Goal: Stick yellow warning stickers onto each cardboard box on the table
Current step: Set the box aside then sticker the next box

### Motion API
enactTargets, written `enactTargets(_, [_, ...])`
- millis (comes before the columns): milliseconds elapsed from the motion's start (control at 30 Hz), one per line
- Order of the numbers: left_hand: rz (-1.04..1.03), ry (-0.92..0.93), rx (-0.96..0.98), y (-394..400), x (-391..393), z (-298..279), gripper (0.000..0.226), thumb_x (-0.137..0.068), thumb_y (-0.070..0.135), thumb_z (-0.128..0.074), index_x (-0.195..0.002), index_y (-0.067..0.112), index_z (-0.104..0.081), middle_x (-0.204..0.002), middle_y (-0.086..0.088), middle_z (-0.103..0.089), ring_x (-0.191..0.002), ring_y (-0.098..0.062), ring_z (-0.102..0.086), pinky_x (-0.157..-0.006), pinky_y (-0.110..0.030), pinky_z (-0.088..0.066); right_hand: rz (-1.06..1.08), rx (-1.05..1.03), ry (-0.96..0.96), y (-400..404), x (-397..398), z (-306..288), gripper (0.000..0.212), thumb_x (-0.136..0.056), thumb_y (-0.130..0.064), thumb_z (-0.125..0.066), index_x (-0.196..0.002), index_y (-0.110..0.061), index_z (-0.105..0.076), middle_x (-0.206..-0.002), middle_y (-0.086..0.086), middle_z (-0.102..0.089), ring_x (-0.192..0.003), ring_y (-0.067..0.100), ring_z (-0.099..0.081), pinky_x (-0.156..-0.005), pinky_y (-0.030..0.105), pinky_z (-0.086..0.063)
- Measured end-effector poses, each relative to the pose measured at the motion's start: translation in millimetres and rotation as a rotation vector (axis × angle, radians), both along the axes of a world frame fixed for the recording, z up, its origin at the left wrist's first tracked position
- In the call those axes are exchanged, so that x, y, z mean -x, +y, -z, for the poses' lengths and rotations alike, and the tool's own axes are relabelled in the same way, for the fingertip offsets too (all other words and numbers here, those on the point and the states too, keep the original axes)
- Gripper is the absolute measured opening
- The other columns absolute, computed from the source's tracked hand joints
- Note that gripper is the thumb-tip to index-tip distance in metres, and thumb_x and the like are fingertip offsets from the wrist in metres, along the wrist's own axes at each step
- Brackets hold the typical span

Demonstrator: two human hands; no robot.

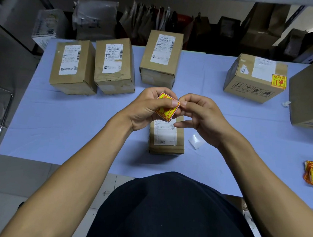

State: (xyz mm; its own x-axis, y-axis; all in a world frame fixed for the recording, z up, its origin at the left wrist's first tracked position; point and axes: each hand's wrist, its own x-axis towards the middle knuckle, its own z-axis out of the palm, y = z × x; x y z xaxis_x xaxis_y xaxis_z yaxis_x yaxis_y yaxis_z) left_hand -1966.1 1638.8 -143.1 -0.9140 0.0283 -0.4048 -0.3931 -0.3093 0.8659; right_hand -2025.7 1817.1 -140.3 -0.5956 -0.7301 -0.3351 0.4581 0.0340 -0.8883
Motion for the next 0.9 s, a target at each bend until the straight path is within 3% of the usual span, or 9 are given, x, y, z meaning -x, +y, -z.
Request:
enactTargets(167, [0.038, 0.012, -0.022, -3.0, 0.0, 1.3, 0.008, -0.083, 0.012, -0.071, -0.082, 0.020, -0.071, -0.076, -0.009, -0.074, -0.065, -0.018, -0.070, -0.054, -0.024, -0.053, 0.015, 0.023, 0.017, -1.6, -1.8, 0.5, 0.018, -0.099, -0.012, -0.052, -0.084, -0.013, -0.064, -0.074, 0.004, -0.065, -0.078, 0.016, -0.067, -0.067, 0.033, -0.061])
enactTargets(300, [-0.031, 0.042, -0.016, -1.6, 0.7, 4.7, 0.021, -0.082, 0.011, -0.074, -0.098, 0.018, -0.063, -0.084, -0.003, -0.071, -0.073, -0.018, -0.071, -0.061, -0.029, -0.058, 0.052, 0.080, -0.026, -3.3, -4.4, 1.5, 0.022, -0.099, -0.013, -0.052, -0.081, -0.018, -0.063, -0.073, 0.001, -0.061, -0.075, 0.014, -0.064, -0.067, 0.031, -0.061])
enactTargets(500, [-0.253, 0.149, 0.201, 10.7, 0.0, 8.0, 0.037, -0.072, 0.013, -0.083, -0.101, 0.023, -0.062, -0.099, 0.001, -0.064, -0.087, -0.019, -0.067, -0.080, -0.038, -0.058, 0.149, 0.066, 0.039, -4.2, -4.8, 2.1, 0.027, -0.100, -0.013, -0.055, -0.078, -0.022, -0.067, -0.074, 0.000, -0.064, -0.076, 0.013, -0.064, -0.066, 0.031, -0.061])
enactTargets(567, [-0.296, 0.202, 0.363, 13.8, -0.4, 6.3, 0.032, -0.070, 0.021, -0.085, -0.094, 0.027, -0.065, -0.099, 0.003, -0.065, -0.096, -0.019, -0.065, -0.086, -0.040, -0.055, 0.186, 0.055, 0.063, -5.0, -5.0, 1.4, 0.028, -0.100, -0.013, -0.055, -0.077, -0.023, -0.068, -0.074, 0.001, -0.065, -0.075, 0.013, -0.066, -0.065, 0.030, -0.060])
enactTargets(667, [-0.295, 0.272, 0.593, 19.6, -0.5, 4.2, 0.014, -0.075, 0.028, -0.083, -0.079, 0.035, -0.072, -0.103, 0.005, -0.065, -0.103, -0.007, -0.062, -0.085, -0.027, -0.044, 0.237, 0.011, 0.126, -7.1, -5.4, 0.7, 0.029, -0.100, -0.013, -0.055, -0.076, -0.023, -0.067, -0.073, 0.001, -0.066, -0.076, 0.015, -0.069, -0.065, 0.029, -0.059])
enactTargets(767, [-0.303, 0.314, 0.669, 21.5, -0.2, 4.8, 0.011, -0.080, 0.023, -0.080, -0.084, 0.033, -0.076, -0.109, -0.002, -0.064, -0.104, -0.005, -0.061, -0.086, -0.014, -0.040, 0.263, -0.030, 0.169, -7.8, -3.7, -0.4, 0.023, -0.100, -0.013, -0.055, -0.079, -0.018, -0.065, -0.076, 0.004, -0.068, -0.080, 0.019, -0.072, -0.065, 0.030, -0.059])
enactTargets(833, [-0.288, 0.308, 0.659, 23.0, -1.5, 4.6, 0.010, -0.082, 0.022, -0.079, -0.087, 0.031, -0.077, -0.111, 0.001, -0.065, -0.107, -0.006, -0.062, -0.088, -0.020, -0.041, 0.258, -0.040, 0.177, -6.8, -1.8, -1.3, 0.022, -0.100, -0.013, -0.056, -0.080, -0.017, -0.065, -0.077, 0.004, -0.070, -0.082, 0.020, -0.073, -0.067, 0.031, -0.059])
enactTargets(900, [-0.281, 0.279, 0.618, 25.1, -3.2, 4.2, 0.010, -0.083, 0.023, -0.077, -0.087, 0.032, -0.077, -0.113, 0.006, -0.067, -0.110, -0.007, -0.062, -0.091, -0.035, -0.047, 0.246, -0.042, 0.183, -5.6, -0.4, -1.9, 0.022, -0.100, -0.013, -0.056, -0.080, -0.017, -0.066, -0.075, 0.002, -0.071, -0.083, 0.019, -0.073, -0.067, 0.032, -0.060])
